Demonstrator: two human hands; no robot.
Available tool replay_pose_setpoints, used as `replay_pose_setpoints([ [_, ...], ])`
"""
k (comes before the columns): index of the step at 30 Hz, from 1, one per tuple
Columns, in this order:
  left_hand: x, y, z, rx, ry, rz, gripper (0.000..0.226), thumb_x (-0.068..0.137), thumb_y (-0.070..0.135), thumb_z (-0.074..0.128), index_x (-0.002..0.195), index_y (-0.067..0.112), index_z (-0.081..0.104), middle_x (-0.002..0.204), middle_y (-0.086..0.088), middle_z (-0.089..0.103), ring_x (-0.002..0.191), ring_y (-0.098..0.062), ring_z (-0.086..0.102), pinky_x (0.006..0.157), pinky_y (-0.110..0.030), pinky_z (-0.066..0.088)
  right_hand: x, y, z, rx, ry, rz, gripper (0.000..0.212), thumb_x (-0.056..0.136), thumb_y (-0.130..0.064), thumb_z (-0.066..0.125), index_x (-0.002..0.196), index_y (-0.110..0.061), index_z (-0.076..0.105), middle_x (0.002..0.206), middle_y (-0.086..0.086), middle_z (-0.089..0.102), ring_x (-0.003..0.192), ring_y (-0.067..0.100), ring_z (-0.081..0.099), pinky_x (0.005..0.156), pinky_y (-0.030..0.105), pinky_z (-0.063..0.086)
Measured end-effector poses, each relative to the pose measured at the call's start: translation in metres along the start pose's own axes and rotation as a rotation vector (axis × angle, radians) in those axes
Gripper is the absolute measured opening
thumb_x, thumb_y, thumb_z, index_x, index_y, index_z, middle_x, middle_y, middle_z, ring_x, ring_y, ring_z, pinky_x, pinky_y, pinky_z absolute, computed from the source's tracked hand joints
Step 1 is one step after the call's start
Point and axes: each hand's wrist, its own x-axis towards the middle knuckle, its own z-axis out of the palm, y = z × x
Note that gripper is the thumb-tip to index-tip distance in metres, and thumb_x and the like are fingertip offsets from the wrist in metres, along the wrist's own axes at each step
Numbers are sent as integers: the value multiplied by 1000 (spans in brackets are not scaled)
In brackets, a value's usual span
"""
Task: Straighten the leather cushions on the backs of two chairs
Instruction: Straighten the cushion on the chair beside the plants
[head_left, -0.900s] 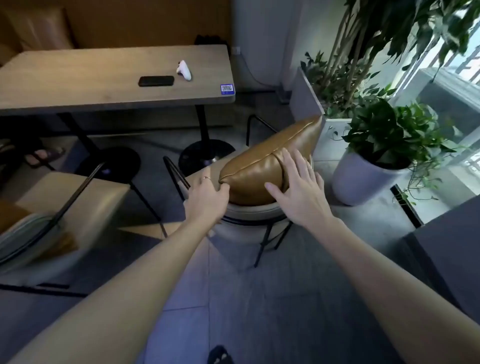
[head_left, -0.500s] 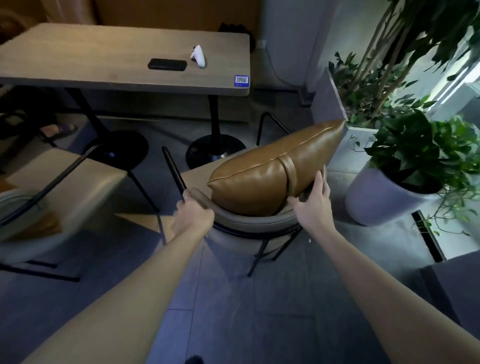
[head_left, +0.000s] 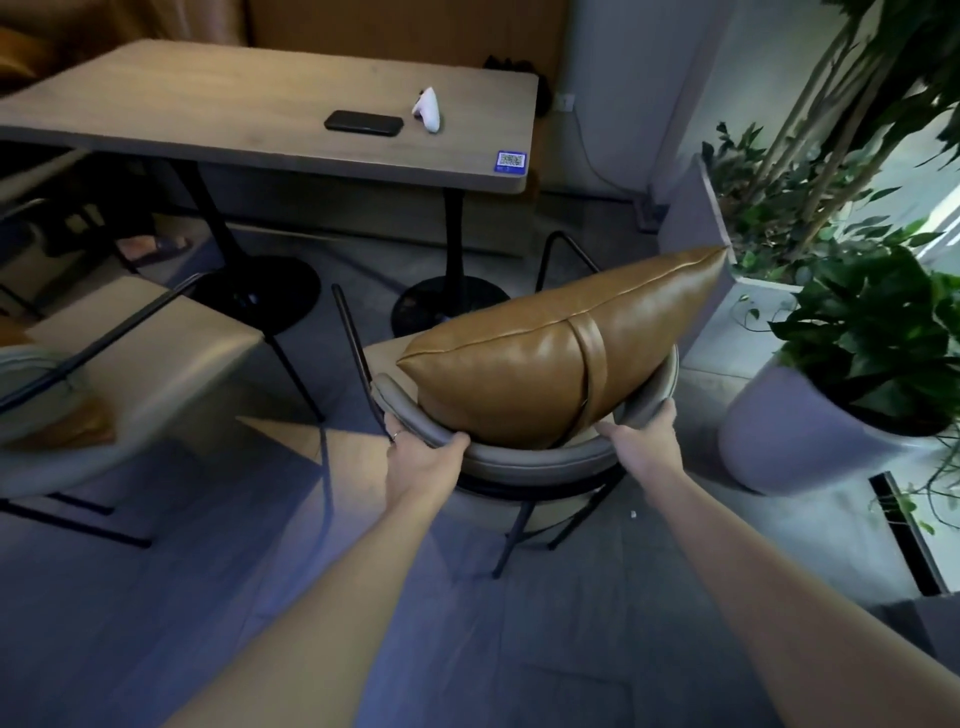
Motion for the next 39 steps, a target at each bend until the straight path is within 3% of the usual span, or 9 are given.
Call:
replay_pose_setpoints([
  [6,2,1,7,-74,-76,-48,151,50,54,82,153,29,-26,161,-15,25,145,-32,31,115,-46,34,-7,-7,17,-3,-27,50,122,86,-20,74,163,-25,-20,171,15,23,149,42,35,118,50,34],
  [12,5,-2,8,-168,-58,-68,131,73,27,82,156,27,-18,161,-18,16,140,-34,36,111,-40,35,-16,-10,22,1,-1,63,120,85,-15,71,163,-24,-20,169,17,24,147,44,36,117,53,37],
  [16,6,-3,0,-208,-49,-98,128,72,22,82,157,35,-14,159,-20,14,135,-37,40,106,-42,38,-31,-10,31,8,25,90,121,83,-15,71,163,-25,-20,167,17,30,147,44,36,117,56,37],
  [20,16,-7,-23,-232,-31,-95,124,73,17,81,158,35,-8,157,-17,24,131,-35,42,98,-37,39,-49,-11,49,14,45,110,123,81,-17,72,163,-27,-19,165,16,34,145,46,38,117,58,35],
  [22,23,-10,-38,-245,-25,-90,124,71,15,80,158,36,-6,155,-14,31,128,-34,45,97,-35,39,-60,-13,60,35,45,118,121,85,-16,72,163,-25,-20,166,16,34,145,46,38,116,52,37],
  [25,36,-13,-65,-300,-49,-84,131,60,17,81,156,42,-5,152,-10,37,123,-32,50,105,-41,43,-81,-17,81,62,40,127,119,88,-16,71,163,-24,-20,167,15,32,146,45,38,115,49,34],
  [29,75,-28,-96,-357,-49,-77,135,43,17,77,154,50,8,142,-2,51,120,-31,54,99,-50,50,-105,-19,114,88,23,109,127,82,-22,80,163,-24,-17,161,18,40,142,46,42,113,50,39],
  [34,90,-22,-131,-435,-16,-65,115,64,-5,70,156,40,18,135,1,57,117,-30,57,99,-50,51,-124,-25,149,102,-16,90,130,83,-30,82,163,-21,-20,166,16,34,145,44,40,115,49,36],
  [39,114,-18,-151,-458,31,-76,112,65,-9,67,156,35,20,127,-9,61,113,-31,58,98,-49,51,-133,-35,172,115,-24,62,122,88,-33,79,164,-19,-15,165,17,34,146,44,40,115,50,35],
])
